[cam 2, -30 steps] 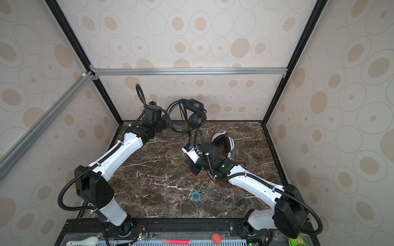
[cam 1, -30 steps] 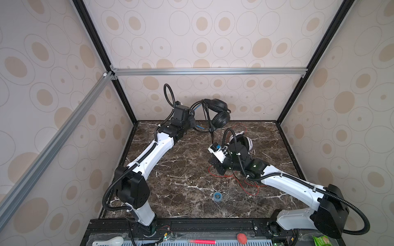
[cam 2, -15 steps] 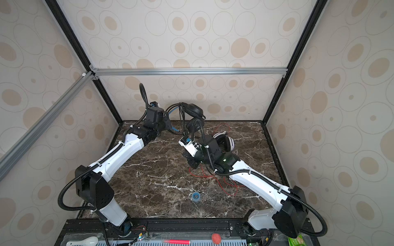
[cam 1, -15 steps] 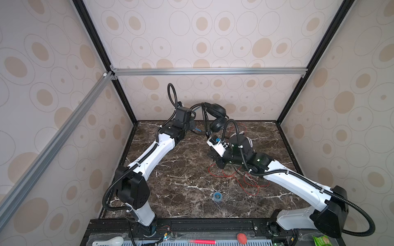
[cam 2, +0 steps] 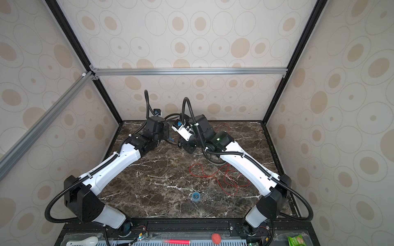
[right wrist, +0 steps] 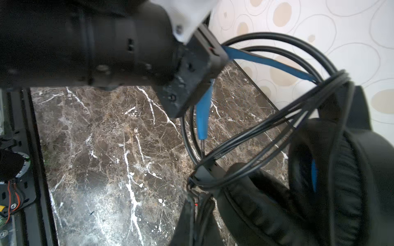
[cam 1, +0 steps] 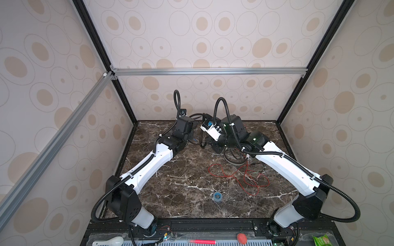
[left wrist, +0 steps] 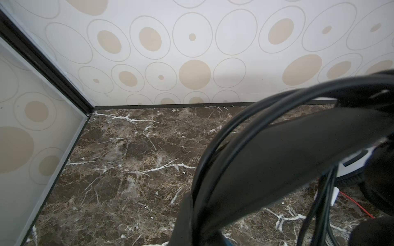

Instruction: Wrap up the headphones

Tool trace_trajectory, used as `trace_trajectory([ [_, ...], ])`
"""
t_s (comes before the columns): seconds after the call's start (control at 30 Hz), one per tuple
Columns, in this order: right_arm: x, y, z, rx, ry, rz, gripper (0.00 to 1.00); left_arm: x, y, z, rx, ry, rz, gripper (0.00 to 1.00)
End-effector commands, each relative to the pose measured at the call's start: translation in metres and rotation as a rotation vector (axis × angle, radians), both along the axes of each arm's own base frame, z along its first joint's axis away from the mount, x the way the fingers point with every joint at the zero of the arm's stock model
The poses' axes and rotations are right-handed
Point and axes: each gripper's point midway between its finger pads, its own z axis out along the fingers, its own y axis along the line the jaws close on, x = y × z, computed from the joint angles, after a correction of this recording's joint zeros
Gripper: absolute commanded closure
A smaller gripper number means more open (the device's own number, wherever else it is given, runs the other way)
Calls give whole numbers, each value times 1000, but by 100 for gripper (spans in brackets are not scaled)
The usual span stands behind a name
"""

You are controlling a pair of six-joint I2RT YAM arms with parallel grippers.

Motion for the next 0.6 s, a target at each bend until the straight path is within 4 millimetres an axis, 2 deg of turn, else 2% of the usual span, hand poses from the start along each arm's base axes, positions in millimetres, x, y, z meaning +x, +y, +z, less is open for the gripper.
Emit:
trace_trajectory([
  [0.0, 14, -12, 17, -39, -63, -44, 100, -7, 5, 13, 26, -38, 1, 100],
  [0.27, 28, -13, 15, -93, -88, -67, 100, -13, -11, 5, 0, 0, -87, 100],
  [0.57, 39, -13, 13, -148, -123, -75, 100, -13, -38, 7, -34, 25, -191, 100],
])
